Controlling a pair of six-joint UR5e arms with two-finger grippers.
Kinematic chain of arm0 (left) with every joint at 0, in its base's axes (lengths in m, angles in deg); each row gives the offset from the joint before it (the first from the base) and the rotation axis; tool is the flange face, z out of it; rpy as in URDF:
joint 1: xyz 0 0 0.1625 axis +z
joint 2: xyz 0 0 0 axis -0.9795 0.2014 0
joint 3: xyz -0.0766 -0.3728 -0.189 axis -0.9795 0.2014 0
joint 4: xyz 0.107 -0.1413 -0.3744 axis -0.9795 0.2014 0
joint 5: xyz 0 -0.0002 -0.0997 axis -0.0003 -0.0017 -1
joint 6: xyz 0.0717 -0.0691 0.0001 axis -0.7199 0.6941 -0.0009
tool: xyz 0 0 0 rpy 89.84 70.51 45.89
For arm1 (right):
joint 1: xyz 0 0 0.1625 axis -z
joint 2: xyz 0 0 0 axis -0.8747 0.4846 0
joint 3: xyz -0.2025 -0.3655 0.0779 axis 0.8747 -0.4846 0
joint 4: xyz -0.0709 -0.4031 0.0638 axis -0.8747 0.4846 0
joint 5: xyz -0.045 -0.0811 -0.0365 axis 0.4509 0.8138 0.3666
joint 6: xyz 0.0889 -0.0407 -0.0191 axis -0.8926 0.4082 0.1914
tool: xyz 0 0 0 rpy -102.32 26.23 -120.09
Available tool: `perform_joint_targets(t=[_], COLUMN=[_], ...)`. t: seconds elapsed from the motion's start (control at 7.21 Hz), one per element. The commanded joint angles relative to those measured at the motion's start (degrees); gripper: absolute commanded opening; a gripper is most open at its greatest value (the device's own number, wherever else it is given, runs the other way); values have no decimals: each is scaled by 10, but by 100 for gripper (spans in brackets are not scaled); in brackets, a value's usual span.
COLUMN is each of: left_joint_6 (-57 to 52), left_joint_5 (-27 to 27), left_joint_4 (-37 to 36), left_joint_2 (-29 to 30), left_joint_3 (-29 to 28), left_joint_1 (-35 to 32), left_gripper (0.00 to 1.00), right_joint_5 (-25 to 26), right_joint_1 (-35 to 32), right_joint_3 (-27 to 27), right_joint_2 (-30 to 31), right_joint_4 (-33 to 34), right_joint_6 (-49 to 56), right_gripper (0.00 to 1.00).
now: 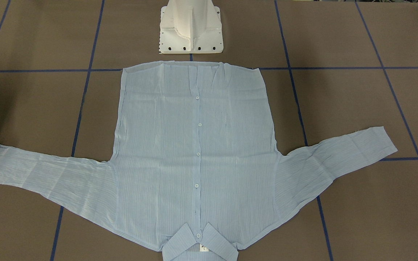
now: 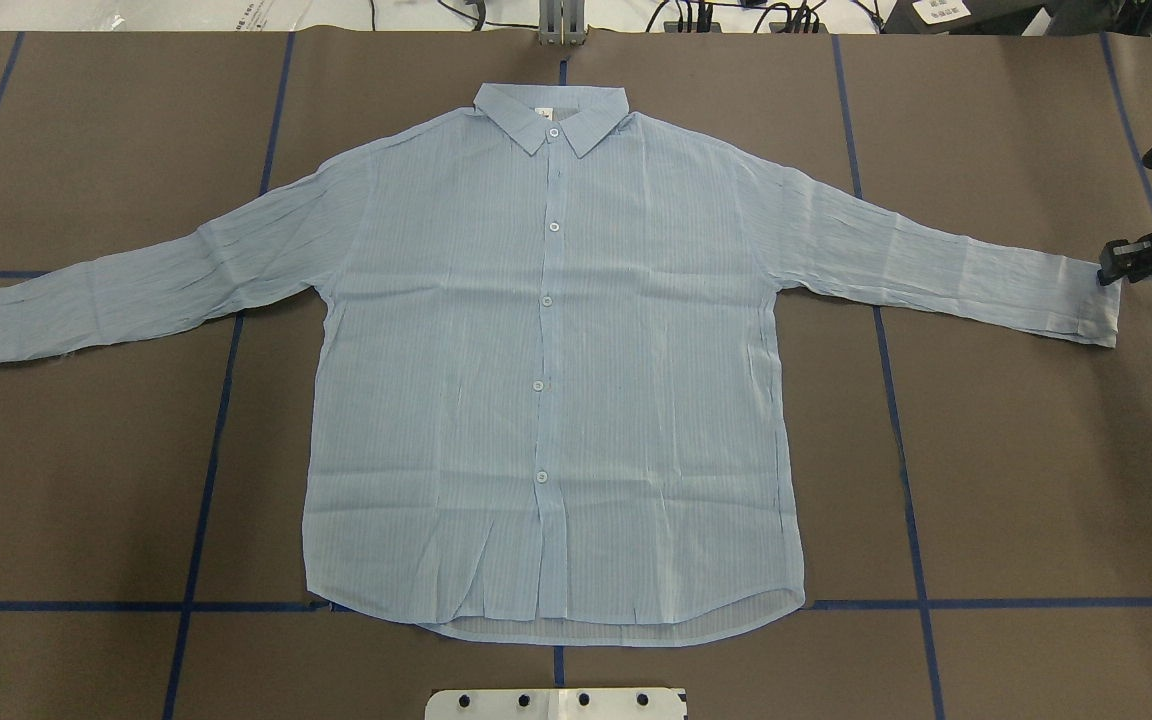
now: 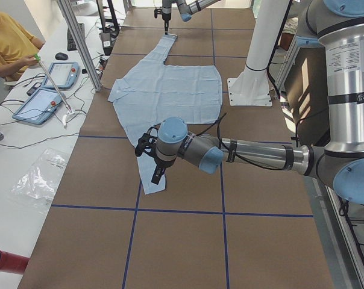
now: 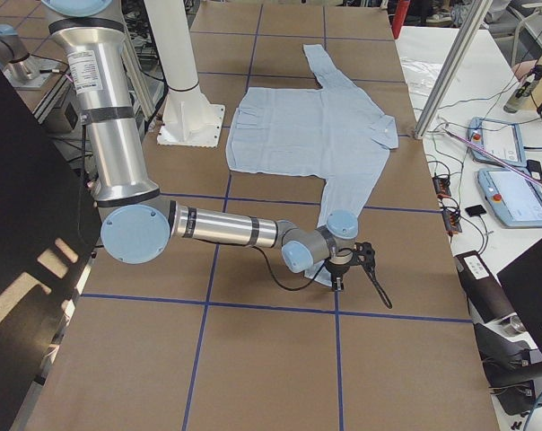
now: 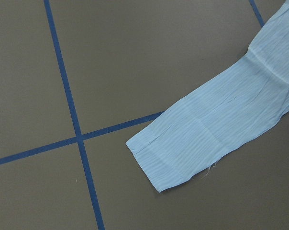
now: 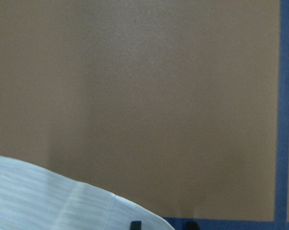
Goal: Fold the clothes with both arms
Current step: 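Grasp the cuff of the sleeve nearest the right gripper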
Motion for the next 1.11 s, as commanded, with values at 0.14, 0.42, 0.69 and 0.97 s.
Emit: perform_joint_targets(t=[0.14,0.42,0.69,0.97], left_joint_6=[0,0,0,0], left_joint_5=[0,0,-1,-1], left_joint_4=[0,0,0,0], left_joint_2=[0,0,0,0], left_joint_3=[0,1,3,3], left_joint_1=[0,0,0,0], left_gripper=[100,100,100,100], right_joint_5=[2,-7,-57,-111], right_joint_1=[1,-1,2,47], right_joint_3=[1,18,113,167], right_joint_2=[-1,-1,11,1], right_joint_4=[1,-5,3,2], right_joint_6=[0,0,-31,-126], right_gripper=[0,0,0,0])
